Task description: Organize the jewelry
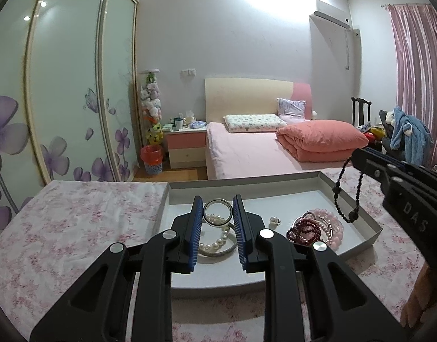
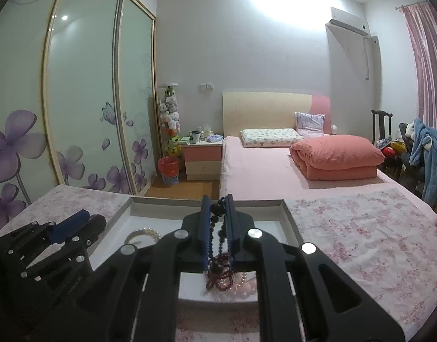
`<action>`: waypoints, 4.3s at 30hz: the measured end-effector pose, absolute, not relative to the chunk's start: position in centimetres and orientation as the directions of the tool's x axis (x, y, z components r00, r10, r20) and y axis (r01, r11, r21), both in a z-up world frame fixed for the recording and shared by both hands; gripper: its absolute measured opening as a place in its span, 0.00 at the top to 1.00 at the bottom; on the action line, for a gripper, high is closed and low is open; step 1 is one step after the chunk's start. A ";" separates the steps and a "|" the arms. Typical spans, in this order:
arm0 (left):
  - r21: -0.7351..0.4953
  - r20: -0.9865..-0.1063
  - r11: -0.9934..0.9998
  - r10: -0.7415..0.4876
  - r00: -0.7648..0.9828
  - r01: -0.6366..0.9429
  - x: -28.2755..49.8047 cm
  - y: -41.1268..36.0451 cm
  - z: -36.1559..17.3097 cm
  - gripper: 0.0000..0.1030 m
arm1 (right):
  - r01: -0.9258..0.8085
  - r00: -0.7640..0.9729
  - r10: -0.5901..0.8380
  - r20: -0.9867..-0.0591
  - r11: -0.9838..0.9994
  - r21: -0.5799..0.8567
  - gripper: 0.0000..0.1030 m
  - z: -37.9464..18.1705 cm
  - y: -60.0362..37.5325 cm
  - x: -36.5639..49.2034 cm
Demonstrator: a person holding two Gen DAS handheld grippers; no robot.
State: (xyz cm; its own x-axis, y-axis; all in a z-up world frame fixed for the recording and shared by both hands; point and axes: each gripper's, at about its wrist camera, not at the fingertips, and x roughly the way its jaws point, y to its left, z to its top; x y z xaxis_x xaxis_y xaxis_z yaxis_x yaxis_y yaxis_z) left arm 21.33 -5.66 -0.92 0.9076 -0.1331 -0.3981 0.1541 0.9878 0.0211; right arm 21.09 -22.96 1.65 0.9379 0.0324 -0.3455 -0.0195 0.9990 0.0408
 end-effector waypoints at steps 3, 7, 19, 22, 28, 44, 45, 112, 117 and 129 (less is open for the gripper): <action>0.016 -0.411 0.987 -0.141 0.901 0.162 22.3 -5.8 -1.4 0.78 | -0.025 0.925 0.045 -0.378 0.998 0.057 0.90 0.8 -23.0 22.5; 0.018 -0.436 0.984 -0.150 0.887 0.175 23.4 -6.4 -2.2 0.78 | -0.033 0.907 0.063 -0.416 0.996 0.080 0.90 -0.4 -23.1 24.2; -0.007 -0.482 0.985 -0.154 0.863 0.172 24.6 -6.9 -3.3 0.55 | -0.035 0.865 0.099 -0.492 0.990 0.138 0.73 -2.6 -23.9 26.4; -0.004 -0.476 0.985 -0.153 0.866 0.172 24.4 -6.6 -3.0 0.54 | -0.022 0.869 0.091 -0.486 0.989 0.147 0.68 -2.4 -24.5 26.0; -0.013 -0.465 0.989 -0.138 0.875 0.149 23.3 -5.1 -2.0 0.54 | -0.002 0.874 0.081 -0.479 0.986 0.164 0.68 -1.7 -25.6 24.4; -0.054 -0.446 0.995 -0.096 0.890 0.080 16.3 0.3 -0.2 0.49 | -0.021 0.876 0.090 -0.475 0.989 0.147 0.41 0.1 -25.0 15.5; -0.054 -0.441 0.996 -0.091 0.893 0.075 15.7 0.6 -0.1 0.48 | -0.026 0.877 0.091 -0.472 0.989 0.142 0.37 0.2 -24.8 14.9; 0.023 -0.348 0.998 -0.043 0.937 0.054 9.5 -0.5 -0.3 0.02 | 0.017 0.940 0.004 -0.342 0.998 0.058 0.04 -1.0 -23.3 7.8; 0.022 -0.346 0.998 -0.042 0.937 0.053 9.5 -0.5 -0.3 0.02 | 0.017 0.940 0.004 -0.342 0.998 0.059 0.04 -1.0 -23.3 7.9; 0.023 -0.345 0.998 -0.040 0.938 0.051 9.5 -0.6 -0.3 0.02 | 0.017 0.940 0.005 -0.342 0.998 0.060 0.04 -1.0 -23.4 7.9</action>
